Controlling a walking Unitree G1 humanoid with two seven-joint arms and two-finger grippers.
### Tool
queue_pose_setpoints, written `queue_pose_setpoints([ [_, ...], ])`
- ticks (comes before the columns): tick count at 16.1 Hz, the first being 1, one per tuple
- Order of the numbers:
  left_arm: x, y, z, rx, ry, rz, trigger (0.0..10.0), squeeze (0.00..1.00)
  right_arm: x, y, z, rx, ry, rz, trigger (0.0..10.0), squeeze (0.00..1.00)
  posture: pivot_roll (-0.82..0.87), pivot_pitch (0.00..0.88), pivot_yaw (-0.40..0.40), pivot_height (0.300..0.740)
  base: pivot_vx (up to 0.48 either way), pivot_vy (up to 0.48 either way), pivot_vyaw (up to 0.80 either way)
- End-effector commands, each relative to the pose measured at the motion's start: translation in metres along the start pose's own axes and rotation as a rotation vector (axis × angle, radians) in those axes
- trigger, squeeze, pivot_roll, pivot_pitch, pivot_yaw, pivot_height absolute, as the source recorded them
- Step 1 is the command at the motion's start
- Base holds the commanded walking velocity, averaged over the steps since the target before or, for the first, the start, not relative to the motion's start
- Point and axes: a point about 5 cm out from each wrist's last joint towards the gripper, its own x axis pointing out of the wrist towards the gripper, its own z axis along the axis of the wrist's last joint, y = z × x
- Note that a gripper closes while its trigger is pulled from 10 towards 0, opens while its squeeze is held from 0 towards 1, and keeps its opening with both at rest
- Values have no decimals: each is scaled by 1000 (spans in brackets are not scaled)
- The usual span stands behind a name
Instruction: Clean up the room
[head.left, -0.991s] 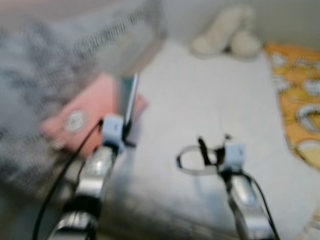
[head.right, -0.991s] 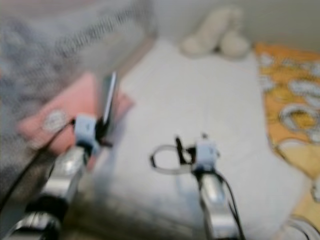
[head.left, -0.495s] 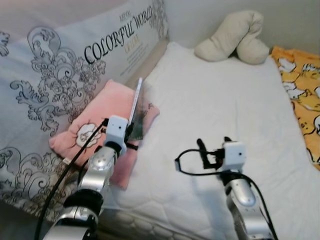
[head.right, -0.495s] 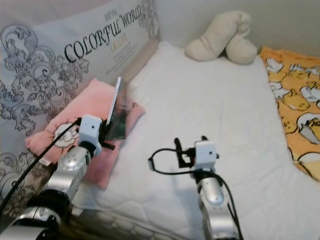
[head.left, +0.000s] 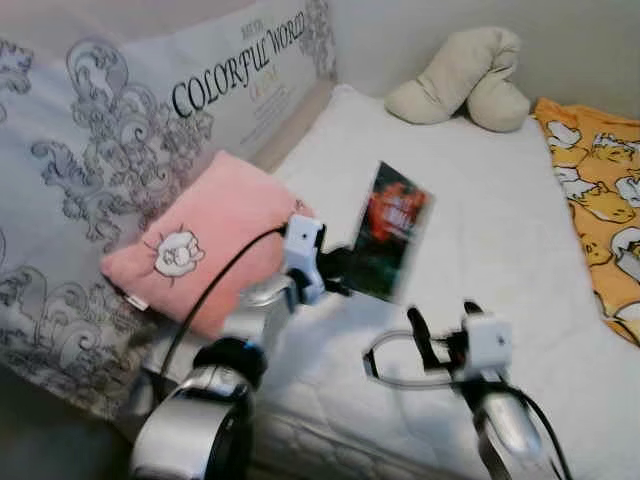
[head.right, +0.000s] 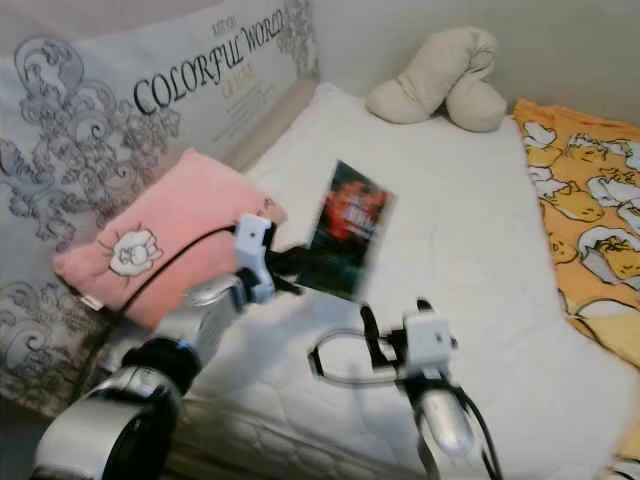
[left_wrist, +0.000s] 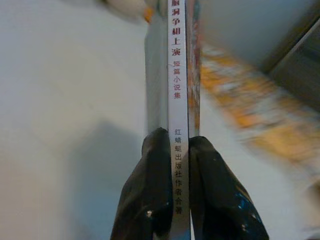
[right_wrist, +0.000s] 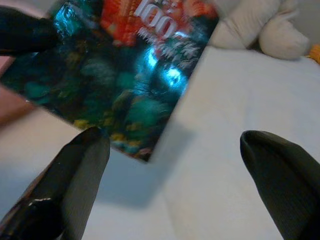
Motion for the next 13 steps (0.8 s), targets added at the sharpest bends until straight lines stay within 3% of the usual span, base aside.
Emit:
queue_pose_setpoints([
  [1,1,-3,-21,-227,53,-29,10000,0,-13,-10,5,-26,17,-1,10000,0,-164,185,-89,732,0,0,0],
  [2,-4,2,-37,-319,82,42,10000,0,-23,-12,5,-40,37,3,10000,0,-186,195,-100,732,0,0,0],
  [4,-11,10,-50,-334,112,131,10000,0,-33,-14,6,-46,54,-1,10000,0,-205,200,-111,732,0,0,0],
  [5,-18,22,-50,-254,135,193,10000,0,-38,-12,7,-44,66,-2,10000,0,-215,200,-115,732,0,0,0],
  [6,-27,36,-45,-93,178,269,10000,0,-42,-9,6,-41,80,5,10000,0,-206,193,-115,732,0,0,0],
  [7,-39,55,-31,49,183,380,10000,0,-44,-5,6,-42,94,22,10000,0,-202,190,-112,732,0,0,0],
  [8,-45,63,-22,115,179,414,10000,0,-45,-4,6,-43,99,26,10000,0,-201,188,-112,732,0,0,0],
  [9,-56,77,-4,260,188,476,10000,0,-45,-4,5,-39,108,23,10000,0,-192,183,-108,732,0,0,0],
  [13,-81,99,17,365,205,551,10000,0,-45,-5,3,-30,133,18,10000,0,-165,181,-105,732,0,0,0],
])
